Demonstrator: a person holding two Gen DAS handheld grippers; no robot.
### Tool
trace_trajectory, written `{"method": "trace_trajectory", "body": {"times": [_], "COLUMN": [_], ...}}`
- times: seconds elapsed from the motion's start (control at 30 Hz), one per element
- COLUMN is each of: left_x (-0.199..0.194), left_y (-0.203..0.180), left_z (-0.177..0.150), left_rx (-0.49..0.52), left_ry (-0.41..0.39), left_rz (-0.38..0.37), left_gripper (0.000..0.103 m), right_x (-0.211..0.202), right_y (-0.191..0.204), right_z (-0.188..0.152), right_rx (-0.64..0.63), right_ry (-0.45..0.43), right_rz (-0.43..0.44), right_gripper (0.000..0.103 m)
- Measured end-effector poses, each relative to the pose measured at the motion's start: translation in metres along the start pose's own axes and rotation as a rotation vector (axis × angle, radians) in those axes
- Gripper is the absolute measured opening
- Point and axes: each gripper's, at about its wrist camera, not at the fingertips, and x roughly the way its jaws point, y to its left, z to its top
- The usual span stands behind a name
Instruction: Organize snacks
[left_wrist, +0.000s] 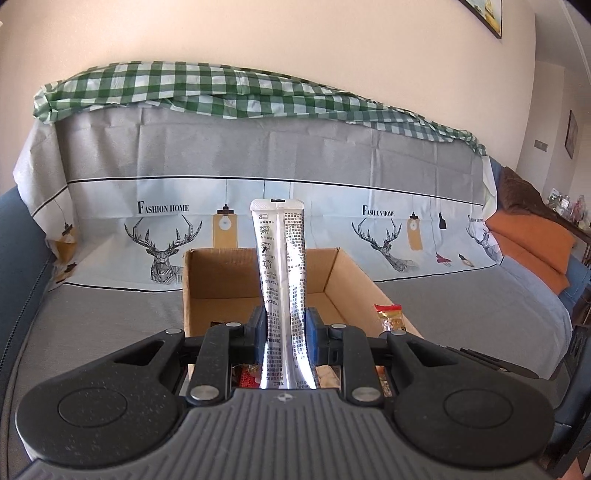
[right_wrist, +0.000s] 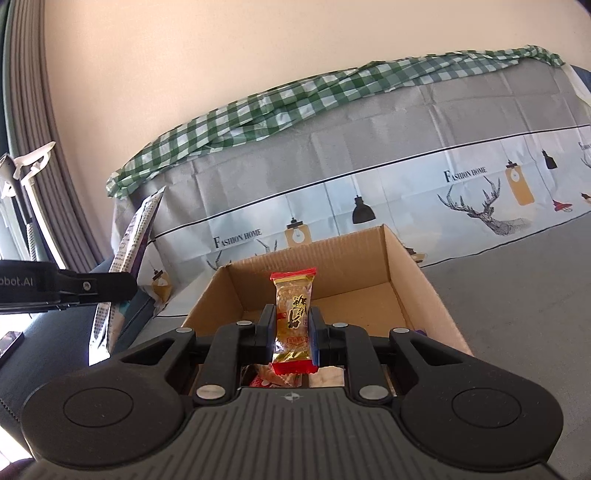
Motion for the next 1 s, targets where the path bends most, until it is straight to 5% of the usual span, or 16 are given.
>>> {"method": "trace_trajectory", "body": {"times": [0.67,0.77,0.83,0.9,1.0], "left_x": [0.045,0.056,0.064,0.063,0.055], "left_y": [0.001,-0.003,-0.006,-0.004,0.001], "left_z": [0.017,0.015,0.010,0.005,0.001], "left_rx": [-0.005,0.002,0.021,0.007,-0.016], "left_ry": [-0.004,0.046,0.111,0.114,0.113], "left_rz": [-0.042,-0.050,-0.040,-0.028,-0.012], "left_gripper": [0.024,0.033,0.044,0.050,0.055], "right_x": [0.032,0.032,0.034,0.035,0.033], "right_y": [0.002,0.000,0.000,0.000,0.005], "right_z": [0.003,0.003,0.003,0.004,0.003], "right_rx": [-0.014,-0.004,0.004,0.001,-0.028], "right_ry": [-0.035,-0.040,-0.028,-0.024,-0.034], "right_rz": [-0.014,-0.015,-0.018,-0.040,-0.065], "right_gripper": [0.019,0.022,0.038,0.083,0.097]}}
